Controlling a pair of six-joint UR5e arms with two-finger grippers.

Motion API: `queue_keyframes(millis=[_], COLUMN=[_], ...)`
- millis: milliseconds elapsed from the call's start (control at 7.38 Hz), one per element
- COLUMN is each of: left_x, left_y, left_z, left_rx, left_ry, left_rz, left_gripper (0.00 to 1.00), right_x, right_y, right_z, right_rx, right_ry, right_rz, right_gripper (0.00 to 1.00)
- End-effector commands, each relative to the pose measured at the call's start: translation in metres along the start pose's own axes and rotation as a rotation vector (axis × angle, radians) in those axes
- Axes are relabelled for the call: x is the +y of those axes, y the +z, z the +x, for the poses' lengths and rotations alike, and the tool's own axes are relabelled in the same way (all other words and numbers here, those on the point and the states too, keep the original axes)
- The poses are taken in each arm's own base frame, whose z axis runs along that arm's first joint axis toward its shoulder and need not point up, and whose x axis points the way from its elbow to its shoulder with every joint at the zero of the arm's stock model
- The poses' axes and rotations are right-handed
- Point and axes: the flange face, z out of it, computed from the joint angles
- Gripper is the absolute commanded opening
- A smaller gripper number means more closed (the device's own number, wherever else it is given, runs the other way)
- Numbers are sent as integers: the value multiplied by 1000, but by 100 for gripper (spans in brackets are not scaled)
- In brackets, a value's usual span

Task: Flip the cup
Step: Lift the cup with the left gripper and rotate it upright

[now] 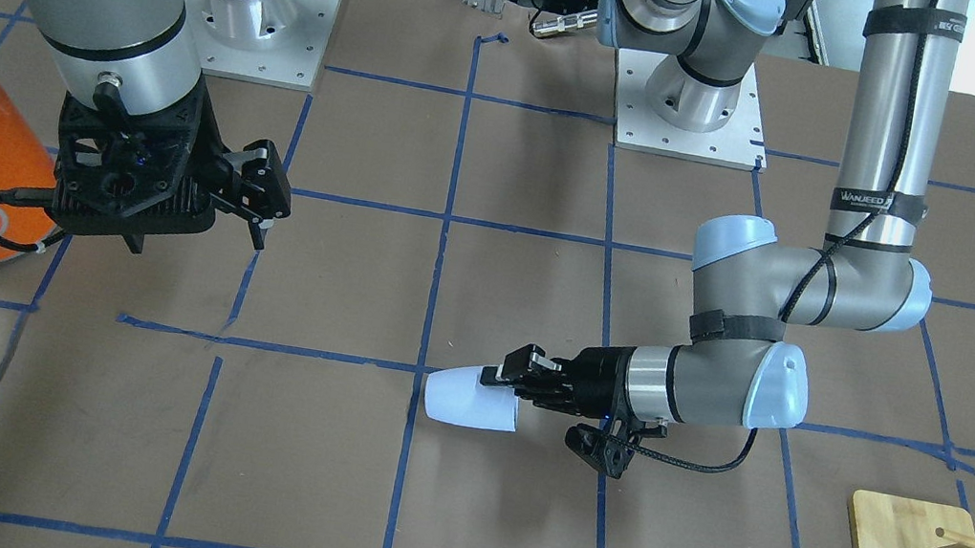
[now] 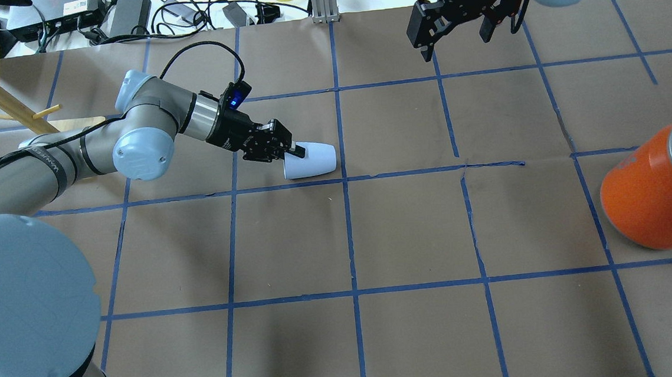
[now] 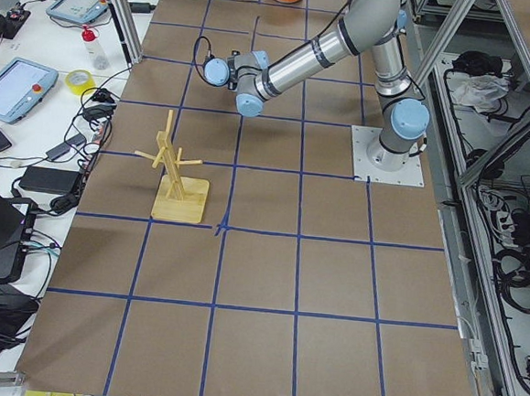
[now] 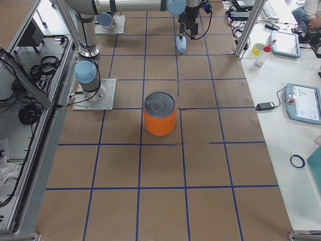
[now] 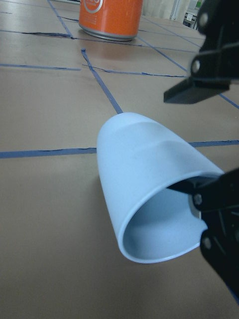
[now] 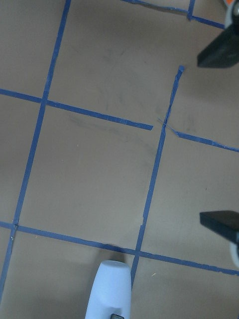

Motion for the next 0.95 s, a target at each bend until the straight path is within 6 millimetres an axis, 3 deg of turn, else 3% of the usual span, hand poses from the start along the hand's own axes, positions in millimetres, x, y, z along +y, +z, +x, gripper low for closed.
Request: queue_keyframes(millis=[0,136,271,814], left_x=[0,1,1,-1], left_y=[-1,-3,-3,-45], left_z=[3,10,17,67], left_rx=[-2,-3,-5,-20], left_ry=[-3,-17,-18,-46], left_rz=[2,8,8,84], left_gripper=[8,0,0,0], right_x=[0,1,0,0], right_y=[0,0,0,0], right_z=[0,0,0,0], right_rx=[0,0,0,2], right_ry=[0,-2,0,-2], right_rz=[-3,-4,-3,-3], right_gripper=[100,100,100,100])
